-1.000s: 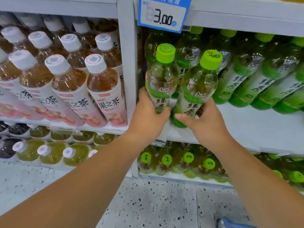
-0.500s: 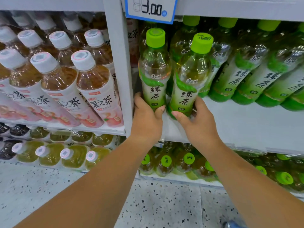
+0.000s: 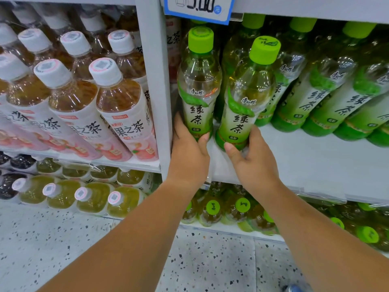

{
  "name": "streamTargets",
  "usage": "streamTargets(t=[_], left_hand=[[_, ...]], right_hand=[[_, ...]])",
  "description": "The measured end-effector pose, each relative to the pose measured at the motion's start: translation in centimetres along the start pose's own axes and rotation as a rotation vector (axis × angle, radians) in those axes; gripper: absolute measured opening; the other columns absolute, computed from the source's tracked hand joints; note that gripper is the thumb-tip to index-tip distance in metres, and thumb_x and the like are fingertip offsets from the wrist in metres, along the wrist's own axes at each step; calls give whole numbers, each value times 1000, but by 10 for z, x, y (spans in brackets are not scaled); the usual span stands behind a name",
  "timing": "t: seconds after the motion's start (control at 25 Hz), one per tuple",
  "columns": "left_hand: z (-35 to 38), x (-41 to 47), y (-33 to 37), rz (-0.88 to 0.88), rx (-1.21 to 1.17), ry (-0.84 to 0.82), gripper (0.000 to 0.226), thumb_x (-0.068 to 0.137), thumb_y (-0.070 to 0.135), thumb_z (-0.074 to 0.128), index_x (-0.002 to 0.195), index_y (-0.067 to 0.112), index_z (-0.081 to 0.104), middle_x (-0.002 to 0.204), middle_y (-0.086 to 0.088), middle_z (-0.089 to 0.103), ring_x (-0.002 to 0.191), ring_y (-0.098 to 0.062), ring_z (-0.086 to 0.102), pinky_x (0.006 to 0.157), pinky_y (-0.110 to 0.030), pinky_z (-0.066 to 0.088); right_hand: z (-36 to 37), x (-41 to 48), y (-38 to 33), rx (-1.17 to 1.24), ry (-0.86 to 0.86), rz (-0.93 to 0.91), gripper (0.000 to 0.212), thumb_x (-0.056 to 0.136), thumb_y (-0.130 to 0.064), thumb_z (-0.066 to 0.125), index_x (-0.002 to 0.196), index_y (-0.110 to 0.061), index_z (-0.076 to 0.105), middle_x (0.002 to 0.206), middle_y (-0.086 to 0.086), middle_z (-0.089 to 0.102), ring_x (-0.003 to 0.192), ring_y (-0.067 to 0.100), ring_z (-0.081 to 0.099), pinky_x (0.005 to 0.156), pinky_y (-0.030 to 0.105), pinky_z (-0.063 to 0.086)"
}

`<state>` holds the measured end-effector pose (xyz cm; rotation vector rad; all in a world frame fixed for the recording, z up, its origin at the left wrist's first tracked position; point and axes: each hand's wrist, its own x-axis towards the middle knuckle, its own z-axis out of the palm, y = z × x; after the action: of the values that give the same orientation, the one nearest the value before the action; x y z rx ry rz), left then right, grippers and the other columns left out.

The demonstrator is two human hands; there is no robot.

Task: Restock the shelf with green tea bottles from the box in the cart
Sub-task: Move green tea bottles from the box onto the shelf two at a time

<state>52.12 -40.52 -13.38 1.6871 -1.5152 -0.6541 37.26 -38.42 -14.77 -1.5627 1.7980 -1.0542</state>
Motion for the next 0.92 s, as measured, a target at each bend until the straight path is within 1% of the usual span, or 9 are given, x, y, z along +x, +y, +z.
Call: streamTargets(t=[0.08,0.12,0.2,0.28,0.44,0.56,0.72,0.84,0.92], left_hand=[[0,-2,2,-29,-59,11,70,98,25,61,153,5,22,150,-14,44,139,-26,43,114,-43,38],[0,-2,2,-37,-71,19,67,98,25,62,151,5,26,147,-14,47,137,-25,46,112,-43,41],[1,-3,3,-40,-82,33,64,98,25,62,150,5,29,145,-14,49,134,-26,48,111,-43,42],[2,-3,1,-36,-90,39,62,98,26,61,149,6,30,144,-13,50,135,-27,48,111,-44,42],[4,-2,-1,-23,-83,42,59,99,30,59,148,9,33,146,-12,50,137,-27,46,112,-45,41],[5,-2,-4,3,-62,61,57,99,33,57,146,8,37,146,-11,51,137,-28,46,112,-46,40],[3,-3,-4,16,-76,64,58,100,31,57,148,7,36,148,-11,49,139,-26,44,113,-44,39],[0,-1,0,-5,-73,29,58,99,27,59,147,5,36,148,-13,49,139,-28,44,114,-45,38],[-2,2,3,-38,-22,-7,57,98,27,60,145,4,35,148,-15,48,140,-30,43,114,-46,37]], right_hand=[[0,1,-1,22,-4,17,60,82,-59,60,136,-38,41,122,-22,63,113,4,60,84,30,48],[0,2,-1,34,-8,25,63,81,-61,59,137,-38,41,123,-22,63,115,5,60,86,31,49],[0,4,-1,58,-21,31,64,81,-62,59,137,-37,43,124,-21,64,117,5,60,94,38,52],[0,7,-2,77,-31,14,60,83,-58,60,138,-35,48,123,-21,65,117,5,60,97,42,52],[2,10,-3,30,-32,-1,58,84,-56,58,137,-34,48,122,-17,65,117,9,60,96,45,52],[2,10,-2,15,-49,23,63,83,-59,56,140,-35,44,125,-10,64,120,15,58,96,47,51],[4,11,-1,-2,-44,67,72,81,-60,57,145,-33,37,131,-6,61,123,16,56,99,47,50],[4,9,-1,19,-39,94,75,80,-61,59,145,-32,35,134,-4,59,126,17,55,102,48,48],[3,9,-2,52,-46,88,73,83,-57,61,146,-29,36,136,-4,58,128,17,54,104,48,47]])
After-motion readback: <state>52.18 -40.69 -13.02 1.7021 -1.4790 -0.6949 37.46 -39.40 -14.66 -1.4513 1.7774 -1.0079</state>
